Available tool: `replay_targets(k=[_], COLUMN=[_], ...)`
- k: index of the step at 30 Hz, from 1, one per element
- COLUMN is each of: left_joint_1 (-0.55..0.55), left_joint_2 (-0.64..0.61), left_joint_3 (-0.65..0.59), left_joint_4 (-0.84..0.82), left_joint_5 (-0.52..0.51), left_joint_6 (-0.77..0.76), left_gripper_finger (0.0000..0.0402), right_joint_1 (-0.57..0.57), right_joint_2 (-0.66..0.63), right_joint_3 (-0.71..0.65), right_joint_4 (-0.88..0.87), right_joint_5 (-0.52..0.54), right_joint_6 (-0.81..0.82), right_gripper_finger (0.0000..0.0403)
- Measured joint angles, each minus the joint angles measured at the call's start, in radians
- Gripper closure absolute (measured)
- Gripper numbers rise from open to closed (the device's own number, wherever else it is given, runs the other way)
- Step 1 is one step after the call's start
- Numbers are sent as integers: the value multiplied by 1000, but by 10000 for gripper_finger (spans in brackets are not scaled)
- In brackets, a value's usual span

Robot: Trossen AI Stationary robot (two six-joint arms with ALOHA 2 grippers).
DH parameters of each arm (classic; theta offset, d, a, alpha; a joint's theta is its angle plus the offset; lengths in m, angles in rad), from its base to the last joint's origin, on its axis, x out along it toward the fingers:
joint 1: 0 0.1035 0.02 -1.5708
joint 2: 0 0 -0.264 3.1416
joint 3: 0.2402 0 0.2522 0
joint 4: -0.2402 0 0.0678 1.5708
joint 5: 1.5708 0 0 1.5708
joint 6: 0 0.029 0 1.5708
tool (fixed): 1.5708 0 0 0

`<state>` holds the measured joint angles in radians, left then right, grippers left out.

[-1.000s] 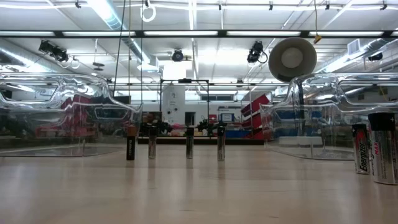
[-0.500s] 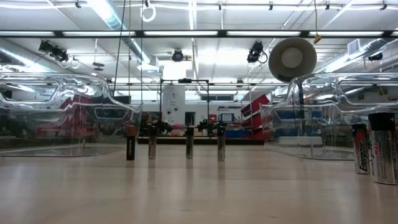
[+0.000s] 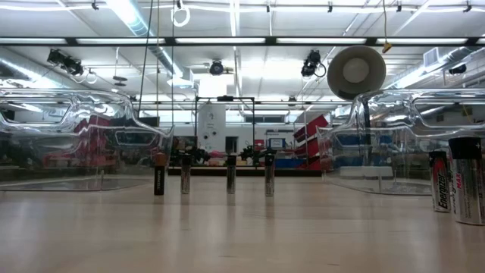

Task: Sort batteries
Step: Put the black battery into the left transparent bin

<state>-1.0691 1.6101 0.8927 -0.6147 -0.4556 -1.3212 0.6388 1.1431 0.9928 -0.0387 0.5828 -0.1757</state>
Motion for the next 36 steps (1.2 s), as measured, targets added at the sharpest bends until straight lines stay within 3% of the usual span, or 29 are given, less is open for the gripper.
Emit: replay_targets(k=[12, 26, 30, 36], left_joint_1=[0, 0, -3, -5], left_joint_2=[0, 0, 0, -1], left_joint_3=[4, 98, 181, 342], left_joint_4=[-6, -135, -239, -531], left_joint_5=[4, 8, 4, -53], left_joint_6=[0, 5, 10, 11], left_gripper_finger=[362, 362, 362, 362], right_joint_1=[0, 0, 0, 0], right_joint_2=[0, 0, 0, 0], right_joint_3=[0, 0, 0, 0], right_joint_4=[0, 0, 0, 0], right_joint_5=[0, 0, 0, 0], right_joint_6=[0, 0, -1, -1], right_gripper_finger=[400, 400, 400, 400])
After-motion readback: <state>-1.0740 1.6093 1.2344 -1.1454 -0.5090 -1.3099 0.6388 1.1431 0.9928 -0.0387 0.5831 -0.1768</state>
